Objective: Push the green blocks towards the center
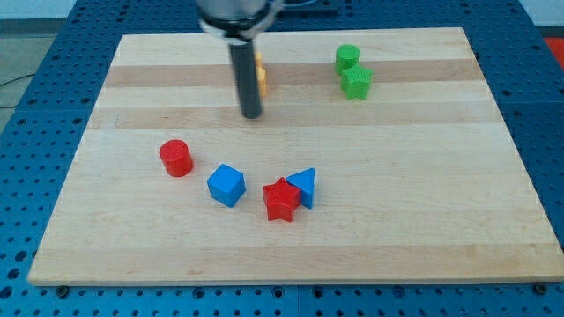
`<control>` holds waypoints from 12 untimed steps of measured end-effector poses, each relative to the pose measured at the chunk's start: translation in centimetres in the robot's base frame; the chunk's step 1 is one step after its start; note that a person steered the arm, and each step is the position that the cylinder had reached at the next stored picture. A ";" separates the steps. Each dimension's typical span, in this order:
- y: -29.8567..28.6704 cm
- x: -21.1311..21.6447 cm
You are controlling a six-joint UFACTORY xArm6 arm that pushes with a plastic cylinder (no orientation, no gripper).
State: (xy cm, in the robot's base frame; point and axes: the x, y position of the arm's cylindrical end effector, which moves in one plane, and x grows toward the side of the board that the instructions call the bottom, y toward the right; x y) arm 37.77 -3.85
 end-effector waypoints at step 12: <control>12.6 -16.3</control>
State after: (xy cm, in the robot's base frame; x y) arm 21.43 8.70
